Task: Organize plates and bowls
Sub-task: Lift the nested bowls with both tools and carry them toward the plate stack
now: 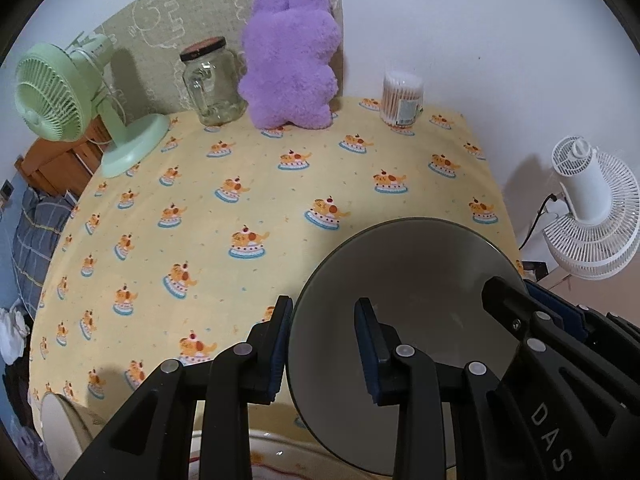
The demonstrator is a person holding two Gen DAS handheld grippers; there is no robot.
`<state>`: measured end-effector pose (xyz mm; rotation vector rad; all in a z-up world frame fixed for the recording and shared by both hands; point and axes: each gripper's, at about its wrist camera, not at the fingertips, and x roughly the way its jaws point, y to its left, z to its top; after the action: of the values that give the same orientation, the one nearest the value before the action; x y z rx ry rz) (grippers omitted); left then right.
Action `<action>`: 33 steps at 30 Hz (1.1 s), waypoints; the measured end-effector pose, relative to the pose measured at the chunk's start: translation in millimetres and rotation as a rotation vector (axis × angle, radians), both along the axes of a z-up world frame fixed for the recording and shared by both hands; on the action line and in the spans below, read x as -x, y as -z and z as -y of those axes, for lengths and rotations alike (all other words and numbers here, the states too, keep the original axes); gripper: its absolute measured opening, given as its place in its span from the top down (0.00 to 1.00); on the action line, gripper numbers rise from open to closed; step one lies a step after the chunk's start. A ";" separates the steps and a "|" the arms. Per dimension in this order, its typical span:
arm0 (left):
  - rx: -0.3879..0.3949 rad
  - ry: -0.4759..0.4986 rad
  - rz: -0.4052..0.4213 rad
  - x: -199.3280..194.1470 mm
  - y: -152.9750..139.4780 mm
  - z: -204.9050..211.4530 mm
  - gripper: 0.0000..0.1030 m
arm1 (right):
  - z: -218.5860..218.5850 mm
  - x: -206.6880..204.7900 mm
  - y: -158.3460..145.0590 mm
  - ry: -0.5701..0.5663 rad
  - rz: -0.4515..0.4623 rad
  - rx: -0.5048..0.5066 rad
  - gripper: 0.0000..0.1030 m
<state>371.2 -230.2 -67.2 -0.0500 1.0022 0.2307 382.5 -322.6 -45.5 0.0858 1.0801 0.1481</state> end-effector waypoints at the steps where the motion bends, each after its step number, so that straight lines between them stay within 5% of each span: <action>1: -0.002 0.003 0.006 2.9 -3.9 -1.1 0.71 | -1.1 2.7 -3.4 0.002 0.006 -0.001 0.77; 18: 0.021 0.072 0.092 48.6 -48.6 -37.9 0.71 | -38.0 52.3 -57.6 0.062 0.091 0.031 0.77; 33: 0.031 0.110 0.117 101.5 -67.0 -115.3 0.70 | -120.5 104.1 -80.7 0.096 0.120 0.047 0.77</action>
<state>269.7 -114.9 -0.2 -0.0364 0.8888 0.1104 278.4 -202.1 35.3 0.0855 0.9572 0.0408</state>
